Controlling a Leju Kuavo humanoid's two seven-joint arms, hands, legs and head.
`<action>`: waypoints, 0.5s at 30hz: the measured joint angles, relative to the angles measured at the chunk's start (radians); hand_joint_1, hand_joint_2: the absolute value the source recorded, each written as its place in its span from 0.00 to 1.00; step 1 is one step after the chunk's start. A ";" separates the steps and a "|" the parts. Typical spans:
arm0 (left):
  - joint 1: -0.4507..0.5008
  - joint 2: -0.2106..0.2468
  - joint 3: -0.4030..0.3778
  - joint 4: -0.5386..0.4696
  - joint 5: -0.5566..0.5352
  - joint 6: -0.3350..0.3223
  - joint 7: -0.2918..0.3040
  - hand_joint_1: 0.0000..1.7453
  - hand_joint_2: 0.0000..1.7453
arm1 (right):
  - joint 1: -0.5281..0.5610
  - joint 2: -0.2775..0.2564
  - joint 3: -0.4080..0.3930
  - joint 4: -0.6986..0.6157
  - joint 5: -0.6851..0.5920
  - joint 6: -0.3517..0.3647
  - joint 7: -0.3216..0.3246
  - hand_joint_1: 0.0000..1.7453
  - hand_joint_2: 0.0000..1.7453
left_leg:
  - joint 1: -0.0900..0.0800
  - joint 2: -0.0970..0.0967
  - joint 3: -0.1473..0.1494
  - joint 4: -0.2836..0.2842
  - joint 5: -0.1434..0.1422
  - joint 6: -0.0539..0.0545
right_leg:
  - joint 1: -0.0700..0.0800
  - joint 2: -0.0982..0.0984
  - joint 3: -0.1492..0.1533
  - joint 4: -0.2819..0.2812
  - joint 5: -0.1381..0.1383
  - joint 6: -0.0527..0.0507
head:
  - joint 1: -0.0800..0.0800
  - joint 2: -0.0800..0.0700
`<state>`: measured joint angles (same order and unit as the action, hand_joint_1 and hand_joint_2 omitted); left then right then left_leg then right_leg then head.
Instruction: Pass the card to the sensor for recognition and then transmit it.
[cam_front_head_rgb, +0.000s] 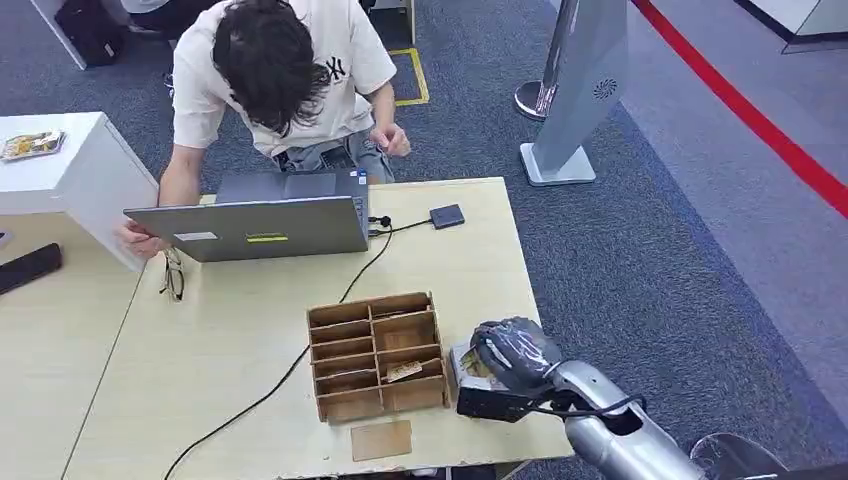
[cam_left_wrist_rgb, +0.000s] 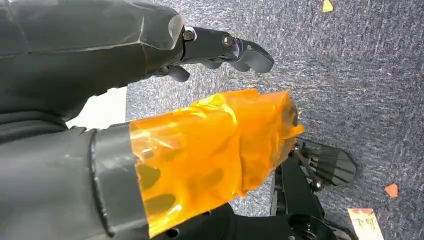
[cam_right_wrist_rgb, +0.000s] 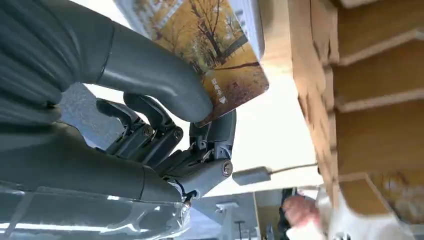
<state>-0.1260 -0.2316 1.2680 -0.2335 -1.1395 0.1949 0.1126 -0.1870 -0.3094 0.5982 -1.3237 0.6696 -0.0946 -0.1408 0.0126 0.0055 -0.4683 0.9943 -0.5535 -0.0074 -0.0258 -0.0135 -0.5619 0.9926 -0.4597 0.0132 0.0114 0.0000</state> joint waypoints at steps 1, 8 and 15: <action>0.000 0.000 0.000 0.000 0.001 0.000 -0.001 0.00 0.00 | 0.006 -0.002 -0.009 -0.008 -0.005 -0.004 -0.004 1.00 1.00 | 0.000 0.000 0.000 0.000 0.000 0.000 | 0.000 0.000 0.000 0.000 0.000 0.000 | 0.000 0.000; 0.000 0.000 0.000 0.000 0.015 0.000 -0.008 0.00 0.00 | 0.064 -0.004 -0.112 -0.102 -0.059 -0.035 -0.039 1.00 1.00 | 0.000 0.000 0.000 0.000 0.000 0.000 | 0.000 0.000 0.000 0.000 0.000 0.000 | 0.000 0.000; 0.001 0.000 0.000 0.000 0.020 0.000 -0.009 0.00 0.00 | 0.118 -0.003 -0.192 -0.166 -0.103 -0.047 -0.073 1.00 1.00 | 0.000 0.000 0.000 0.000 0.000 0.000 | 0.000 0.000 0.000 0.000 0.000 0.000 | 0.000 0.000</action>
<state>-0.1252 -0.2319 1.2684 -0.2335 -1.1192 0.1949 0.1038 -0.0690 -0.3128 0.4058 -1.4901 0.5665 -0.1415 -0.2140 0.0126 0.0056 -0.4688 0.9943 -0.5536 -0.0074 -0.0258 -0.0136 -0.5619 0.9925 -0.4597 0.0133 0.0114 0.0000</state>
